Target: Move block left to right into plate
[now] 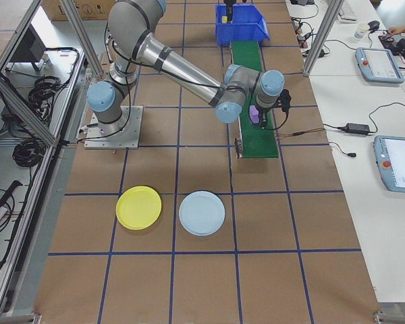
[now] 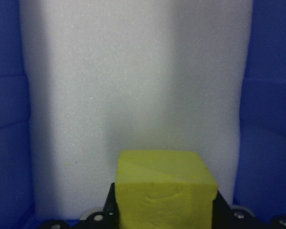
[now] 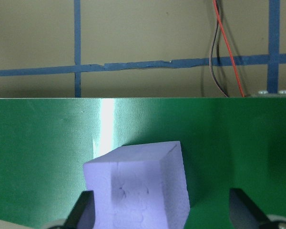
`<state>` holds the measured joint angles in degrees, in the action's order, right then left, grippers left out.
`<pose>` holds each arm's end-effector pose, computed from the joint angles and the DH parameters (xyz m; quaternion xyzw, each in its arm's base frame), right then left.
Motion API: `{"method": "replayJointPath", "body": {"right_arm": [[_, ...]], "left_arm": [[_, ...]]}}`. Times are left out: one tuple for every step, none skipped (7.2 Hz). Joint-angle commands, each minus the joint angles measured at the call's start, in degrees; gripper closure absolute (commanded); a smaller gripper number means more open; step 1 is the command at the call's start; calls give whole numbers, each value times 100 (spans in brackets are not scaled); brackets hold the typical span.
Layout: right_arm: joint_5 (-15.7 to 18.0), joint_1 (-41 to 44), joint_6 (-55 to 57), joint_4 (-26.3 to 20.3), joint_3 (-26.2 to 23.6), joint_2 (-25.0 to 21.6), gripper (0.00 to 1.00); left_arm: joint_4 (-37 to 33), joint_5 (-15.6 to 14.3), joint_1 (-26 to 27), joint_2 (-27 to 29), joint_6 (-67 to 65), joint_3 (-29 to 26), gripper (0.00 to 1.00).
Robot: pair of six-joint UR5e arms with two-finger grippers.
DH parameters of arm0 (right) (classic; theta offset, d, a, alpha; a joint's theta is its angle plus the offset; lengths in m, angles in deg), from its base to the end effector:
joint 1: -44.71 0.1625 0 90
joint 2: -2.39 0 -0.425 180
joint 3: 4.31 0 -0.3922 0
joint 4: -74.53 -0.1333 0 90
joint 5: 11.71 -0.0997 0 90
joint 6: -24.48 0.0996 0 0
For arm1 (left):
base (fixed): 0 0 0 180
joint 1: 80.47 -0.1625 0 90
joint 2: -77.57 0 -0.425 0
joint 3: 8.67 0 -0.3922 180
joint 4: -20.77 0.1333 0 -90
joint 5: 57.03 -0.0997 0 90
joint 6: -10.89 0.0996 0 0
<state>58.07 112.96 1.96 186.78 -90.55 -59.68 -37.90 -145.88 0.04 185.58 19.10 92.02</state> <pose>-0.0863 -0.6690 0.2807 -0.0037 0.9843 -0.0509 0.1688 -0.0379 -0.5940 0.2834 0.0109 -0.9996 0.0242 0.0064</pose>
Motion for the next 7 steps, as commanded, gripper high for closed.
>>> {"method": "replayJointPath", "body": {"right_arm": [[192,13,-7,16,-8,81,0],[559,13,-7,16,-25,116,0],[571,22,2,16,-16,108,0],[580,31,2,25,-16,107,0],[580,31,2,25,36,107,0],[580,22,2,25,10,116,0],[580,22,10,25,-25,134,0]], "left_arm": [[-912,-9,18,-471,-118,-897,56],[-1414,8,26,-709,-118,-1380,56],[-1645,26,96,-868,-118,-1699,56],[-1543,113,227,-930,-205,-1728,56],[-1211,296,290,-870,-389,-1685,56],[-982,385,516,-686,-443,-1675,56],[-823,369,962,-484,-739,-1667,56]]}}
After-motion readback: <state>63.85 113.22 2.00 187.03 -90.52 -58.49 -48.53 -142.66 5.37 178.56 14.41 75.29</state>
